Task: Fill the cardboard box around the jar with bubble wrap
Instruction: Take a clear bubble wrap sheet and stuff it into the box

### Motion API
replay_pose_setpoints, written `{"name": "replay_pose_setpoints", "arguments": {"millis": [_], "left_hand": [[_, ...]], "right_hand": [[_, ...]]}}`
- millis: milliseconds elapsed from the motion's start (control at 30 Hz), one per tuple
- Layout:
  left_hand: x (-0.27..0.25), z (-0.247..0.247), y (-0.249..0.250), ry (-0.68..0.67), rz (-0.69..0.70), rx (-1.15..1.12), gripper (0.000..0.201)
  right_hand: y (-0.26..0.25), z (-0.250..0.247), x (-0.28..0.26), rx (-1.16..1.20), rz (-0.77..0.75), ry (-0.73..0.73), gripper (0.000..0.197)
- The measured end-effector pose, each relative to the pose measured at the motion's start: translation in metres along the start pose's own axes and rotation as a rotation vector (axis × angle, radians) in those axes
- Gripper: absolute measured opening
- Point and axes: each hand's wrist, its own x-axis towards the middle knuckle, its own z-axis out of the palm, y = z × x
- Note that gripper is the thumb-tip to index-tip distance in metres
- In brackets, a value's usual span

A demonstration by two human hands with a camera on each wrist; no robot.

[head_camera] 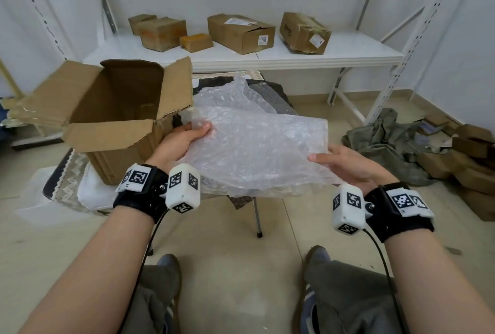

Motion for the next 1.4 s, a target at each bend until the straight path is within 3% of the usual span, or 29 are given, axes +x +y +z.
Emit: {"name": "replay_pose_setpoints", "arguments": {"millis": [133,233,333,467,533,633,733,833,1000,1233,1400], "left_hand": [[-0.007,0.003,0.001,-0.162,-0.066,0.123,0.028],[-0.011,0.004,-0.002,-0.259,-0.148,0.166,0.04],[-0.01,0.005,-0.002,-0.142,-0.114,0.121,0.041],[-0.008,0.011,-0.001,-0.042,-0.023,-0.013,0.015],[-0.007,0.014,-0.003,-0.01,0.018,-0.02,0.007],[-0.007,0.013,-0.004,-0.004,0.033,0.008,0.023],[-0.009,0.009,-0.005,-0.118,-0.001,0.104,0.032],[-0.008,0.007,-0.008,-0.242,-0.029,0.154,0.036],[-0.002,0.002,-0.008,-0.186,0.009,0.054,0.03],[0.006,0.001,-0.013,-0.168,0.042,-0.007,0.045],[0.005,0.003,-0.008,-0.195,0.012,-0.201,0.035]], "right_hand": [[0.003,-0.001,0.002,0.049,-0.055,0.075,0.046],[0.003,-0.003,0.003,0.093,-0.077,0.17,0.026],[0.002,-0.007,0.005,0.069,-0.107,0.269,0.009],[0.004,-0.009,0.007,-0.006,-0.12,0.346,0.019],[0.005,-0.009,0.006,-0.01,-0.106,0.319,0.035],[0.007,-0.008,0.002,-0.062,-0.062,0.228,0.056],[0.009,-0.005,0.003,-0.042,-0.082,0.214,0.039],[0.007,-0.006,0.004,0.038,-0.121,0.257,0.038],[0.003,-0.003,0.005,0.028,-0.157,0.298,0.022],[0.002,0.005,0.0,-0.117,-0.094,0.103,0.048],[0.0,0.001,0.003,0.025,-0.146,0.068,0.041]]}}
